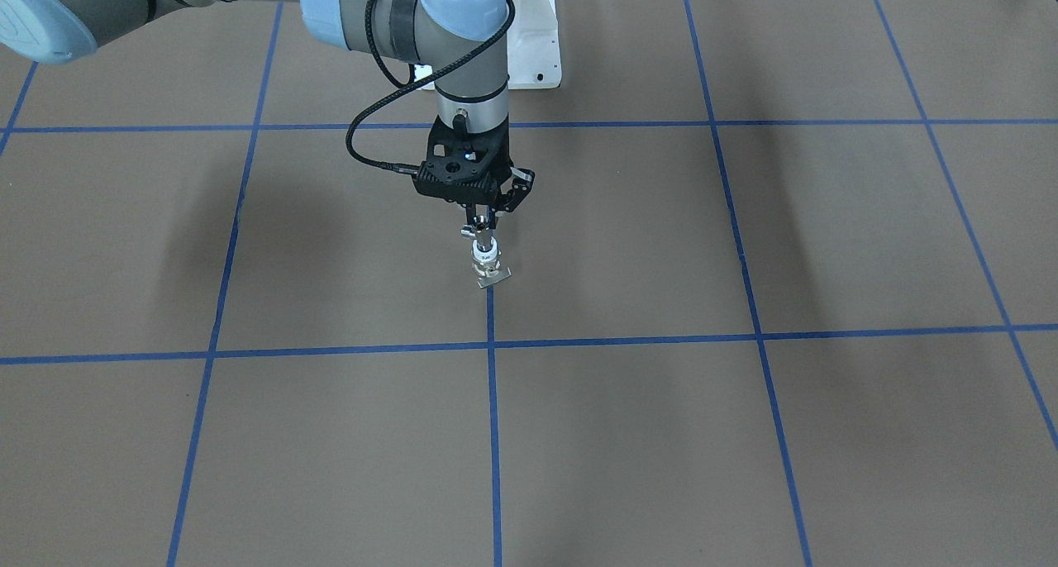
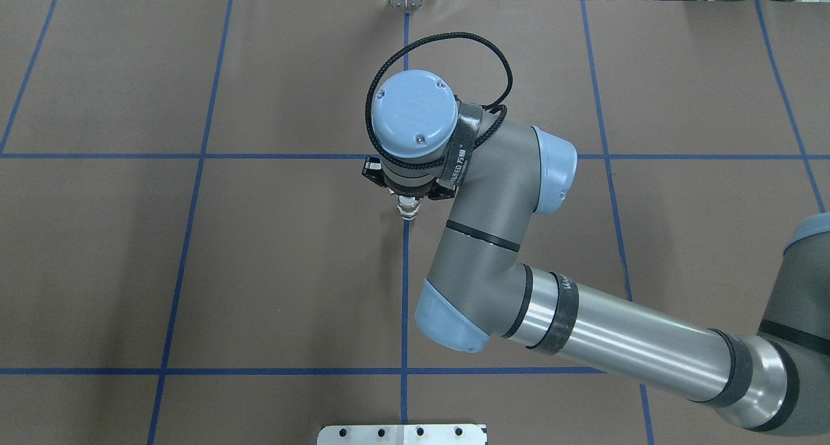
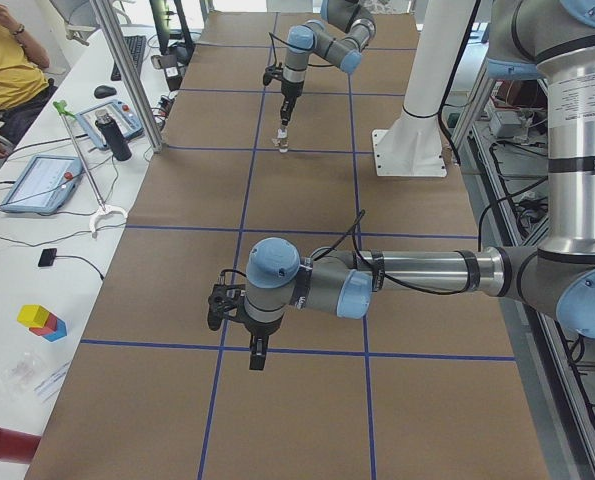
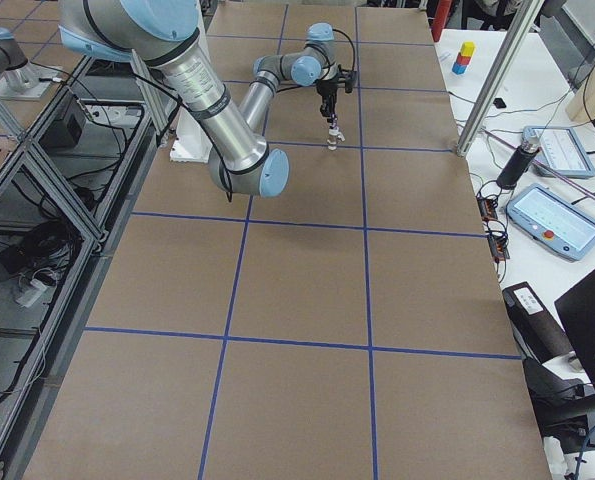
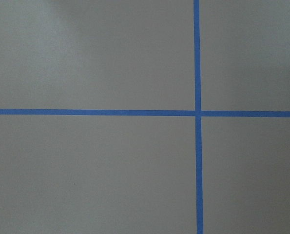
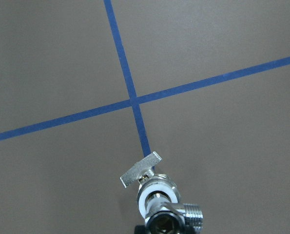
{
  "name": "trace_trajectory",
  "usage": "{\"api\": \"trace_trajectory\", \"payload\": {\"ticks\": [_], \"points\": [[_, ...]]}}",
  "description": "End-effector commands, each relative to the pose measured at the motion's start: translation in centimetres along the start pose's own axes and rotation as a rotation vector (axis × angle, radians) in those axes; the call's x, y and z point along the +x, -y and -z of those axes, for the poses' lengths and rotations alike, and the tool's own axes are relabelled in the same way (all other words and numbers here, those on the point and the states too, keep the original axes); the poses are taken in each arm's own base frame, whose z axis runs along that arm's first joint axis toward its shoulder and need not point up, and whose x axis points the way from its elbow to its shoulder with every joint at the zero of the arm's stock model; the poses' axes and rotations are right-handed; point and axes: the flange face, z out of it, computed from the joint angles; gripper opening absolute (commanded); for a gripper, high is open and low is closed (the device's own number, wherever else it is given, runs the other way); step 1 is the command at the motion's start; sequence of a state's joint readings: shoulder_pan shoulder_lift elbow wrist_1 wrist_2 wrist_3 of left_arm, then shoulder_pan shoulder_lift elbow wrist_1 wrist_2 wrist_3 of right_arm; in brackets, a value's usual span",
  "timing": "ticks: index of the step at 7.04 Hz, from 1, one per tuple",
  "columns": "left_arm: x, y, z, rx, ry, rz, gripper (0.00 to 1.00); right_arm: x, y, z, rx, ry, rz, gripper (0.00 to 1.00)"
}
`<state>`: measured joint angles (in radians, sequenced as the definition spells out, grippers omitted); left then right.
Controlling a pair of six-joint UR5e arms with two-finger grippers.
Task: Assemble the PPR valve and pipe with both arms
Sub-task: 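Lower the chrome valve onto the top of the white fitting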
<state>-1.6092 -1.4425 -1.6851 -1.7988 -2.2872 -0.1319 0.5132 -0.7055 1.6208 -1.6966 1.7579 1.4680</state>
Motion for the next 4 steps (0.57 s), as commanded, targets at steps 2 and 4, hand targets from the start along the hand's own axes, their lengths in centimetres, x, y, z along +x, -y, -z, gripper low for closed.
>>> {"api": "trace_trajectory", "payload": {"ticks": [2,4], "points": [[0.00,-0.03,0.00,-0.001,0.000,0.001,1.00,0.45,-0.29,-0.71,-0.004,-0.012,0.003,0.00],[-0.05,-0.05,-0.05,-0.002,0.000,0.002,1.00,0.54,-0.27,-0.87,-0.004,-0.015,0.012,0.02]]}}
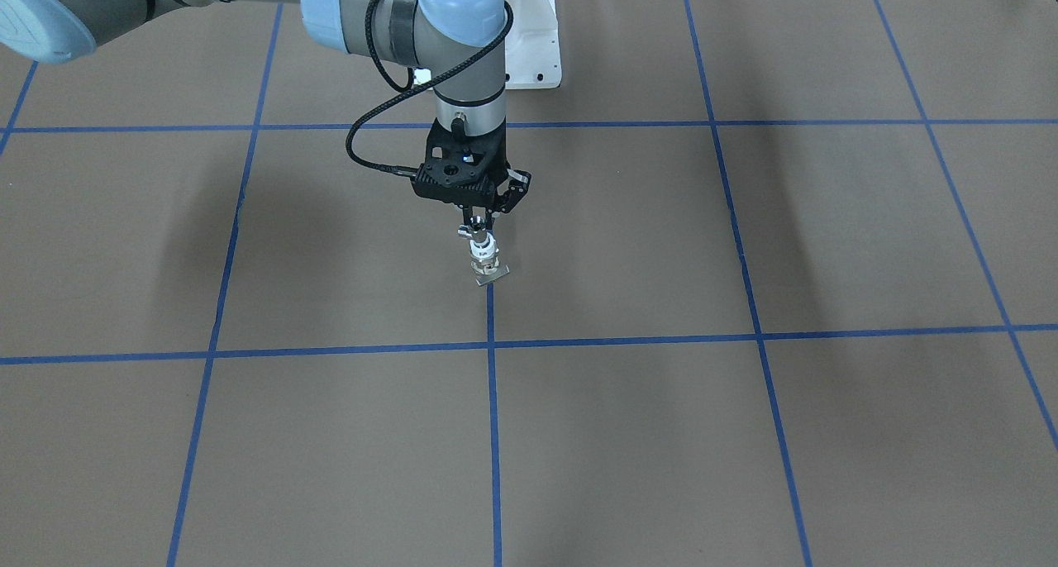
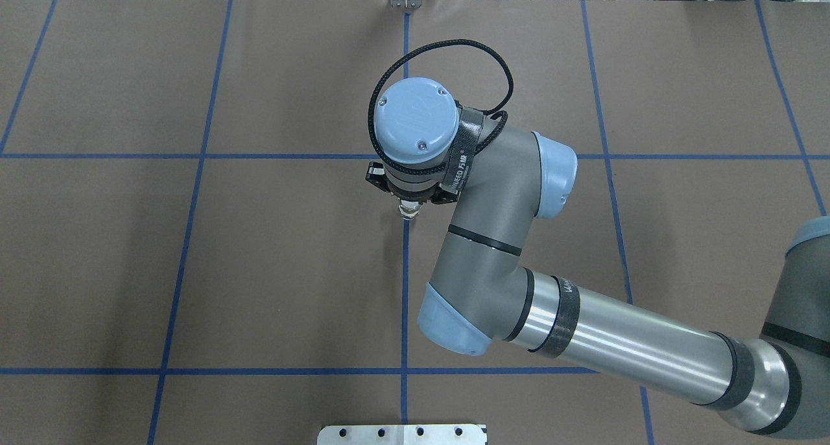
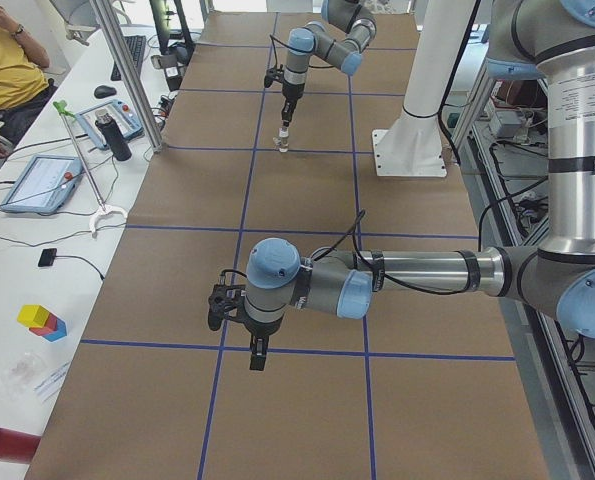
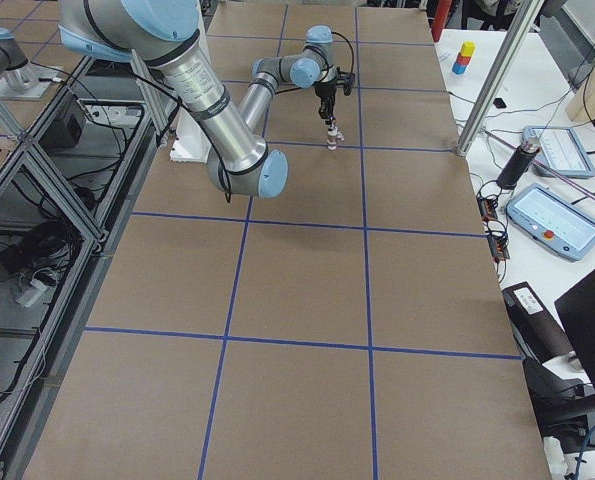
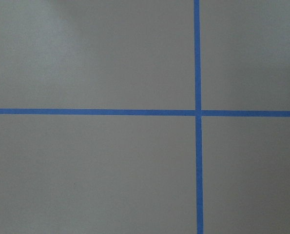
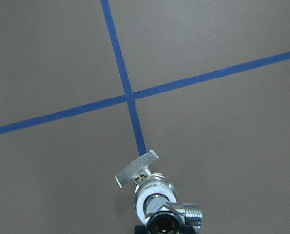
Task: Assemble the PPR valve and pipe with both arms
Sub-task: 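Lower the chrome valve onto the top of the white fitting, then open the right gripper and withdraw it away from the assembly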
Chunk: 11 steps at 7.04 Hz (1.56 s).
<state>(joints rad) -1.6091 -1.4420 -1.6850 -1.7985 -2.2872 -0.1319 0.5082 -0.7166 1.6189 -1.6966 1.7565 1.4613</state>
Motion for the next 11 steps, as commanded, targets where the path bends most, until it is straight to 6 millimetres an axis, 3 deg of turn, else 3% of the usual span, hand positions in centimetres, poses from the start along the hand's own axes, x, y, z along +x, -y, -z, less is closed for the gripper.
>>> {"api": "trace_trajectory", "payload": {"ticks": [1,2,5,6,7,8,9,11], "points": [[0.0,0.0,0.0,0.000,0.000,0.000,1.00,0.1,0.1,-0.2,0.004,-0.005,-0.006,0.57],[0.0,0.0,0.0,0.001,0.000,-0.001,1.00,-0.1,0.3,-0.3,0.034,-0.009,-0.006,0.92],[0.0,0.0,0.0,0.001,0.000,-0.001,1.00,-0.2,0.3,-0.2,0.036,-0.008,-0.003,0.98],[0.0,0.0,0.0,0.000,0.000,0.000,1.00,-0.4,0.7,0.5,0.043,0.005,-0.003,0.99],[0.0,0.0,0.0,0.001,0.000,0.000,1.00,-0.1,2.4,2.0,0.058,0.021,-0.010,0.99],[0.0,0.0,-0.1,0.000,-0.002,0.001,1.00,0.8,5.2,3.4,0.059,0.029,-0.009,0.99],[-0.5,-0.5,-0.7,-0.019,0.001,0.016,1.00,2.7,9.6,5.0,0.038,0.036,-0.003,0.99],[-1.2,-1.2,-1.3,-0.052,0.007,0.047,1.00,11.1,20.3,8.2,0.005,0.038,0.068,0.99]]}}
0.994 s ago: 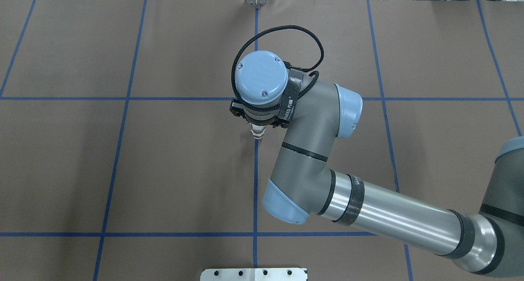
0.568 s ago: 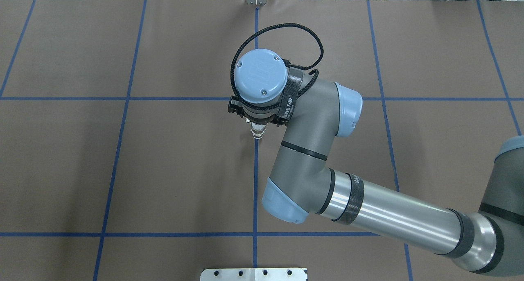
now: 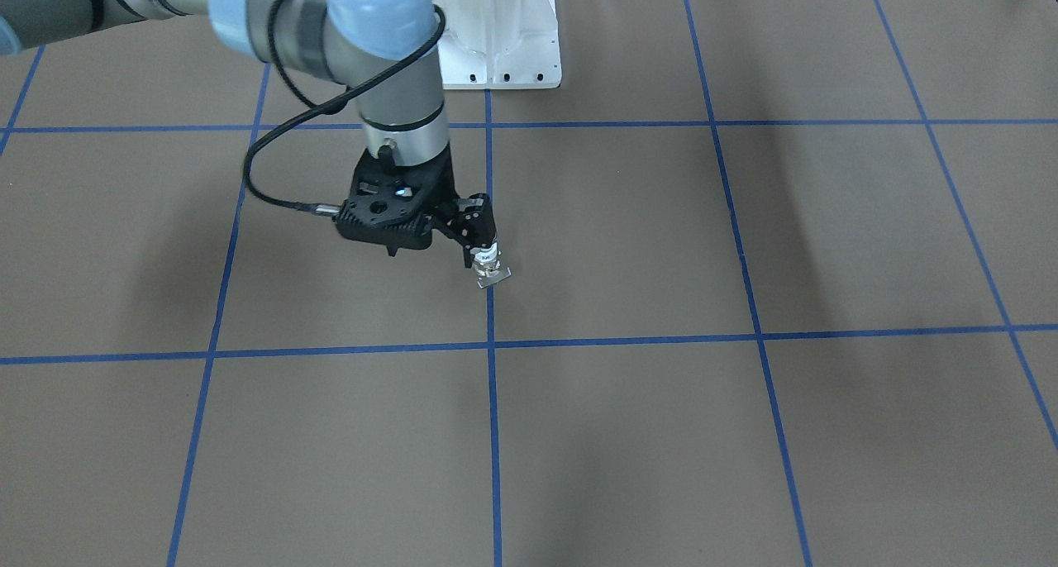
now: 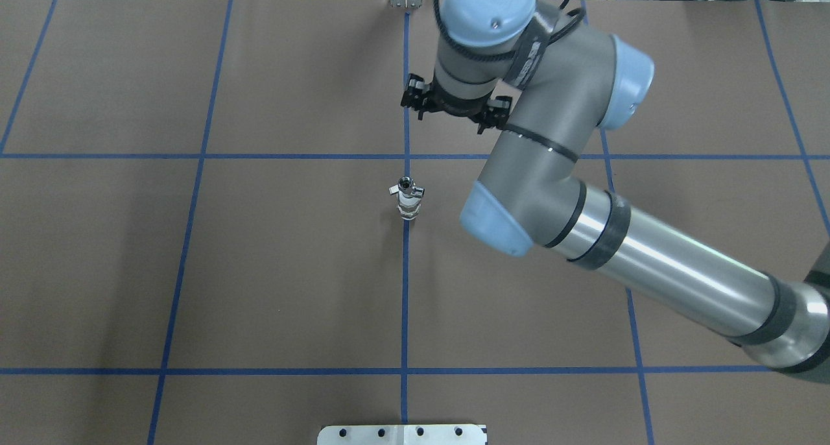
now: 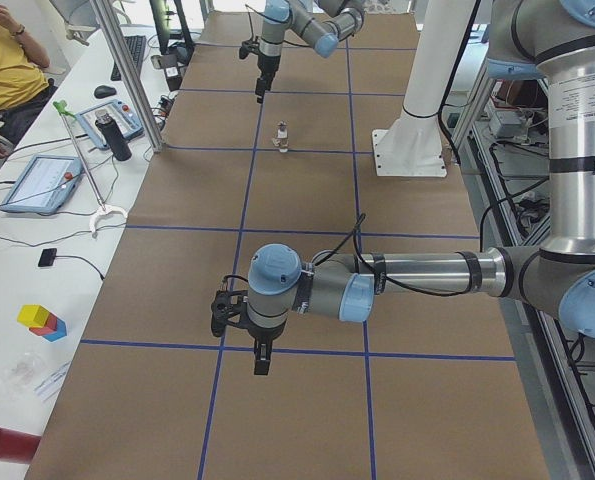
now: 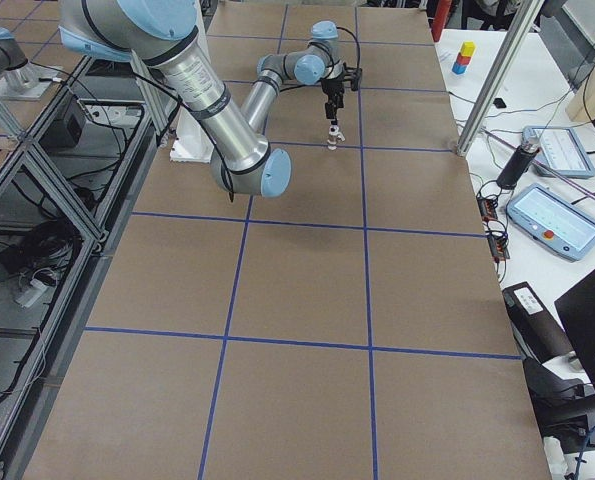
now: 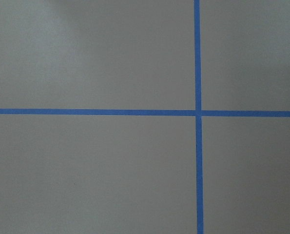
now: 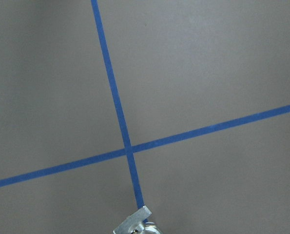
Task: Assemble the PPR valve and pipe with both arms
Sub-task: 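Open the right gripper and withdraw it away from the assembly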
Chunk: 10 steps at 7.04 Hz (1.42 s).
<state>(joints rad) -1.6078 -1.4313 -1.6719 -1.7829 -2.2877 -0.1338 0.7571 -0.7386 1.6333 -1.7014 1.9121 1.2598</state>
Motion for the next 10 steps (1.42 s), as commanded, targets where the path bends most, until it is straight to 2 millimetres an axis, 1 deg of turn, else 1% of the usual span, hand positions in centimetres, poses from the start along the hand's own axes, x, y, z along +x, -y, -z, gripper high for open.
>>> {"api": "trace_trajectory", "payload": {"ticks": [1,2,3,4,5,6,7,8,9,10], "points": [[-0.2,-0.3,-0.2,-0.022,0.002,0.016,1.00,11.0,11.0,4.0,-0.033,0.012,0.092,0.99],[-0.4,-0.4,-0.6,-0.036,0.002,0.024,1.00,16.7,14.8,5.5,-0.044,0.016,0.141,0.99],[-0.1,-0.3,-0.6,-0.046,0.003,-0.009,1.00,22.8,17.4,5.6,-0.057,0.000,0.240,1.00],[0.1,0.2,-0.7,-0.096,0.002,-0.104,1.00,28.7,18.8,4.9,-0.068,-0.029,0.309,1.00],[0.6,1.5,-0.3,-0.156,-0.001,-0.189,1.00,34.5,19.6,3.0,-0.103,-0.068,0.380,1.00],[0.8,1.9,-0.1,-0.176,-0.004,-0.192,1.00,40.2,20.2,1.8,-0.136,-0.098,0.422,1.00],[0.7,1.9,-0.2,-0.178,0.001,-0.187,1.00,46.6,19.6,1.0,-0.170,-0.120,0.446,1.00],[0.4,1.3,-0.4,-0.186,-0.002,-0.178,1.00,52.8,18.4,0.0,-0.208,-0.141,0.423,1.00],[0.5,1.2,-0.3,-0.178,-0.007,-0.182,1.00,58.1,16.5,-0.9,-0.243,-0.164,0.359,1.00],[0.6,1.4,-0.2,-0.174,-0.004,-0.194,1.00,63.4,14.6,-0.6,-0.231,-0.167,0.339,1.00]]}}
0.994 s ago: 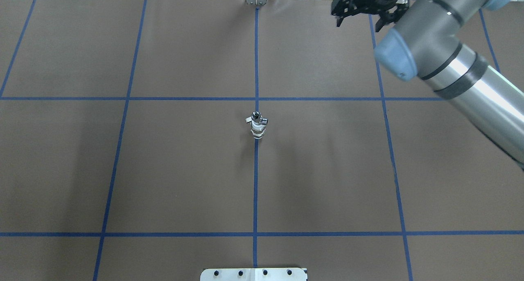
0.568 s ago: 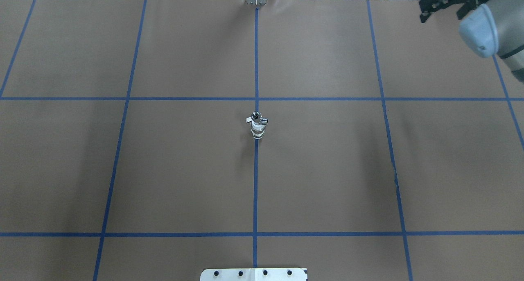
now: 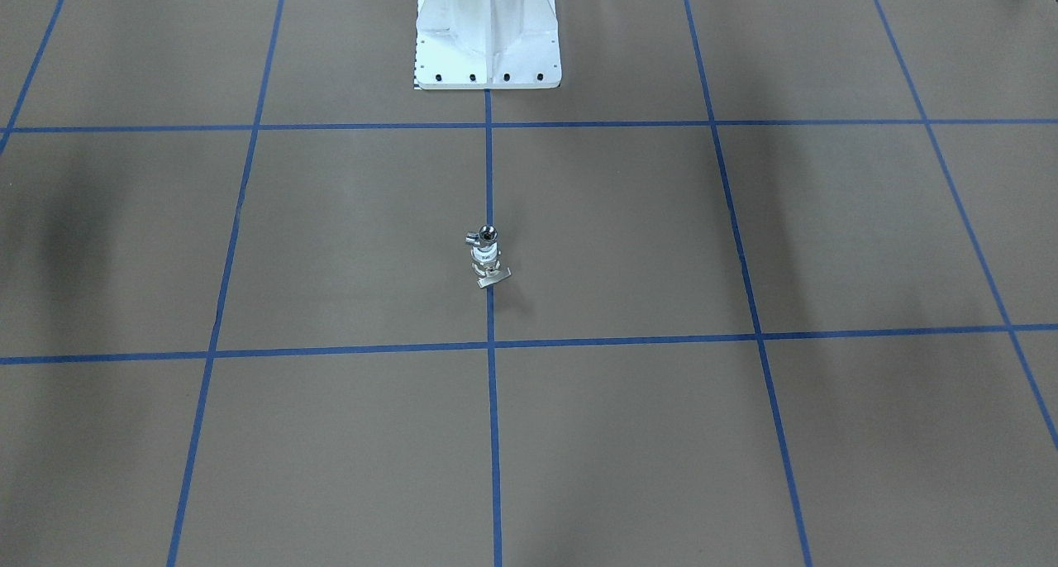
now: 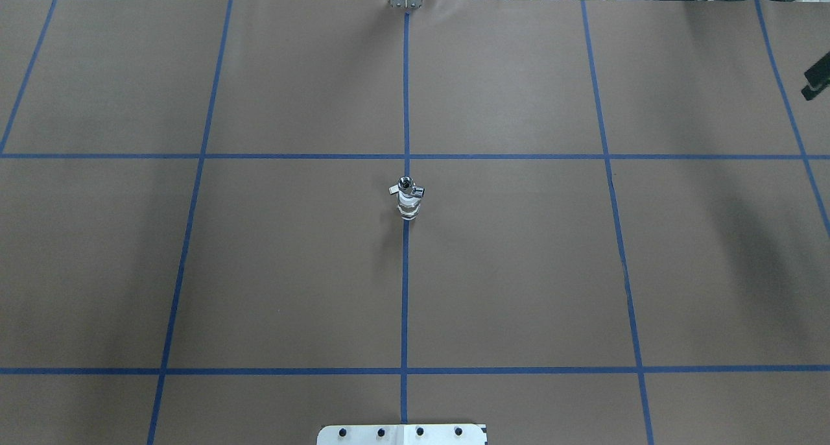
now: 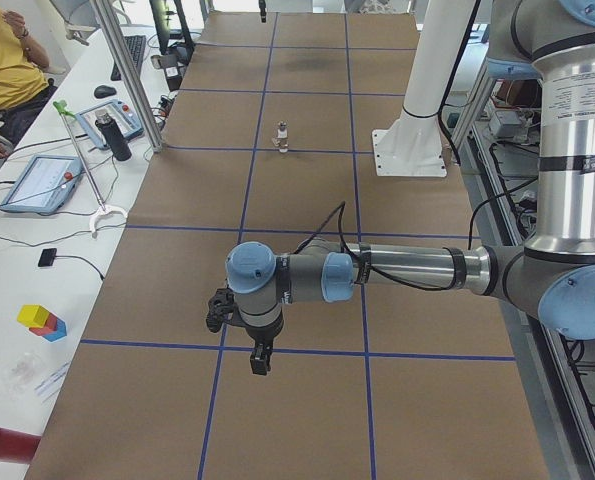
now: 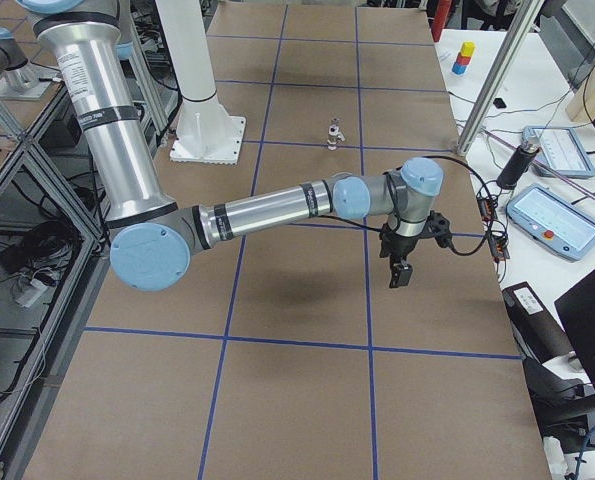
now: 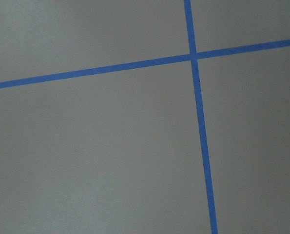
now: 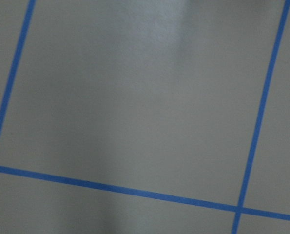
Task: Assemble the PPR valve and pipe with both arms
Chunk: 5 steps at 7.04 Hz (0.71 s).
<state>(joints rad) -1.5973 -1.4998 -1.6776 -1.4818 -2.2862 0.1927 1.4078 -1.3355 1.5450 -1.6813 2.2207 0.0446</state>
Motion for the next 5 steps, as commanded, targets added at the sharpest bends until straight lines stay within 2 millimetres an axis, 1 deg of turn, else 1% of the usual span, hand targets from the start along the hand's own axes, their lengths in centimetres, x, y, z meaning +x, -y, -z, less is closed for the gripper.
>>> {"api": "trace_trajectory", "payload": {"ticks": [1,2,3,4,5], "points": [[0.2,0.2,0.1,0.022,0.002,-0.029,1.00,8.6,-8.0,-2.9,0.051,-0.001,0.001,1.00],[0.3,0.5,0.4,0.054,0.008,-0.055,1.00,10.2,-9.2,-1.8,0.088,0.019,-0.022,1.00],[0.3,0.5,0.3,0.059,0.009,-0.061,1.00,10.7,-10.5,-1.5,0.094,0.018,-0.043,1.00],[0.3,0.4,0.2,0.058,0.007,-0.060,1.00,10.8,-10.6,-0.9,0.093,0.017,-0.059,1.00],[0.2,-0.1,0.0,0.055,0.007,-0.057,1.00,11.3,-11.1,-1.4,0.081,0.006,-0.066,1.00]]}}
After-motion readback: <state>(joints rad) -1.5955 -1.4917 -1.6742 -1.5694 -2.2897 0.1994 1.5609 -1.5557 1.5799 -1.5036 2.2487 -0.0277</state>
